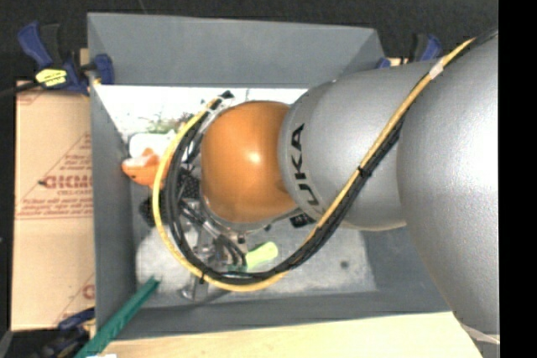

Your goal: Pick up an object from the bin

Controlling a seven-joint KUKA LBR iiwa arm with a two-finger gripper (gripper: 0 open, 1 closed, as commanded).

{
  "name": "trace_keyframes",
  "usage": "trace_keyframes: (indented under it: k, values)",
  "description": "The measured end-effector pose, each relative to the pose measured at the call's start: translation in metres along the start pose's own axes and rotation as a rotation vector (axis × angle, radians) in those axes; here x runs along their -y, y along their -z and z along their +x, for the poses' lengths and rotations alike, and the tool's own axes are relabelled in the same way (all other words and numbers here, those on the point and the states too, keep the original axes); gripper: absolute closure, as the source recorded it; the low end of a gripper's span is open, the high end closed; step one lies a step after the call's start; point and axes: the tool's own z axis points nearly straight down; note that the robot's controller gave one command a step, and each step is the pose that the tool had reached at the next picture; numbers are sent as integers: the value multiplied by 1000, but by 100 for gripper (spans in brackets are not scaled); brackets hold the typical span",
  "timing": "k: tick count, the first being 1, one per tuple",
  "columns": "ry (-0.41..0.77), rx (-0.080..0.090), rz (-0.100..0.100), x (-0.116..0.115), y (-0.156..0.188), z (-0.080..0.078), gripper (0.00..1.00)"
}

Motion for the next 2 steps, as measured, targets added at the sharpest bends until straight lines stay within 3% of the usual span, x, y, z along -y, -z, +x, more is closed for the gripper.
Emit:
trace_keyframes:
  k: [1, 2]
  values:
    - [0, 0, 0, 0, 0, 0, 0]
    - [307, 2, -1, 15, -42, -13, 100]
